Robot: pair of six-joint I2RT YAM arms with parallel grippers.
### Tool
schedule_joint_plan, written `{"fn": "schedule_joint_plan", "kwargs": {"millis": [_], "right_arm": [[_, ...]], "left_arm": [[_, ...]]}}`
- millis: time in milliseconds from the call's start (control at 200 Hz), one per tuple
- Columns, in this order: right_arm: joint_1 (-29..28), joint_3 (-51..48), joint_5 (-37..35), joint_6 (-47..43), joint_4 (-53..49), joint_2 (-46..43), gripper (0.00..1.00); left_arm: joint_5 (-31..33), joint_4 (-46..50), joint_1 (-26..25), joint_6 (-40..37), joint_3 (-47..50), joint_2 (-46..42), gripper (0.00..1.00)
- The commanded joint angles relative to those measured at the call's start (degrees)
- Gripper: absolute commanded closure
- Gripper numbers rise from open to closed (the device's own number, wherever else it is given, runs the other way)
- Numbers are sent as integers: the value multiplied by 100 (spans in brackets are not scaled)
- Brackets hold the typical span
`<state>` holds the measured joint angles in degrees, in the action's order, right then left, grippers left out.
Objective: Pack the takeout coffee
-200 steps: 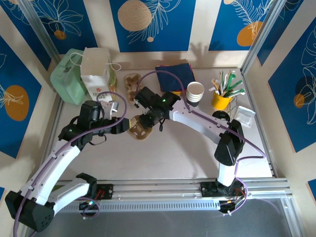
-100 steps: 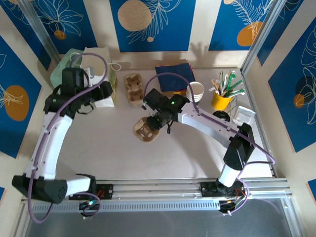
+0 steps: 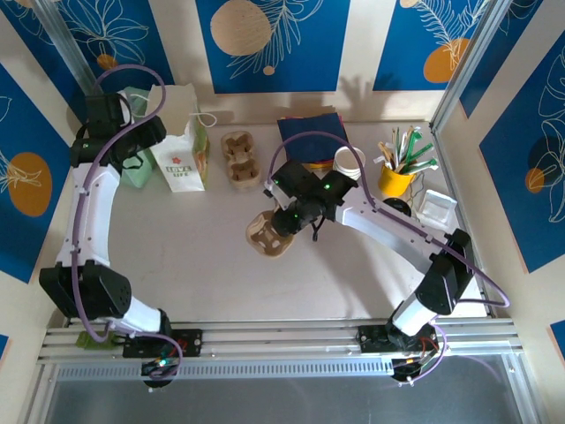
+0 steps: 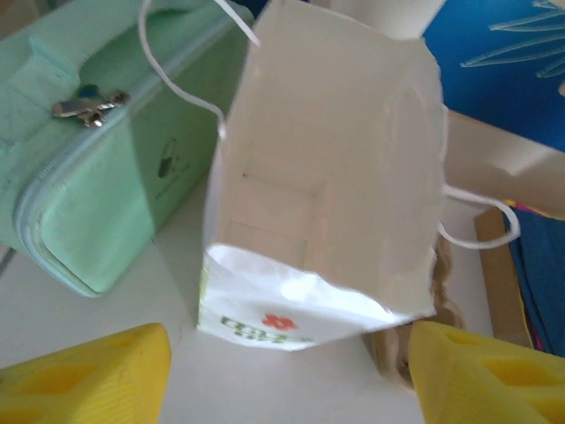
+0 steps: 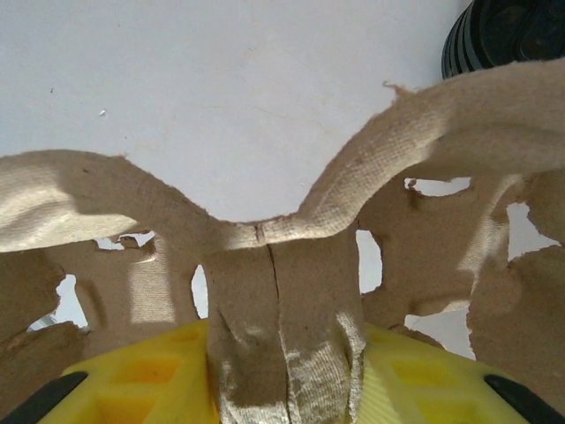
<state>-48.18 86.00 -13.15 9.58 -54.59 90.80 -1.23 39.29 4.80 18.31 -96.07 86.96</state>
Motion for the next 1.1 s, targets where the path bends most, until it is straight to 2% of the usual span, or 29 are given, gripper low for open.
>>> {"fn": "schedule_joint_plan", "kwargs": {"millis": [0,145,420,590,805,1020,1095], "right_arm": [[89,-132,317,-110,22,-209,62],[124,-197,356,-149,71,-282,62],[178,-242,365,-167,50,-361,62],[298,-226,354,-102,51,-397,62],[371,-267,374,-110,61,-473,62],[411,-358,376,-53,45,-501,62],[413,-377,407,-36,53,-511,62]], "left_arm": [[-249,-377,233,-388,-399,313,34],[-439,-424,354,-642,-787,811,43],[-406,-216,355,-1117,-1614,1692,48],[-318,148,355,-1102,-2181,2226,50],[-256,165,349,-1102,-2341,2520,55],[-228,221,337,-1109,-2581,2813,70],[-237,210,318,-1085,-2640,2904,72]]}}
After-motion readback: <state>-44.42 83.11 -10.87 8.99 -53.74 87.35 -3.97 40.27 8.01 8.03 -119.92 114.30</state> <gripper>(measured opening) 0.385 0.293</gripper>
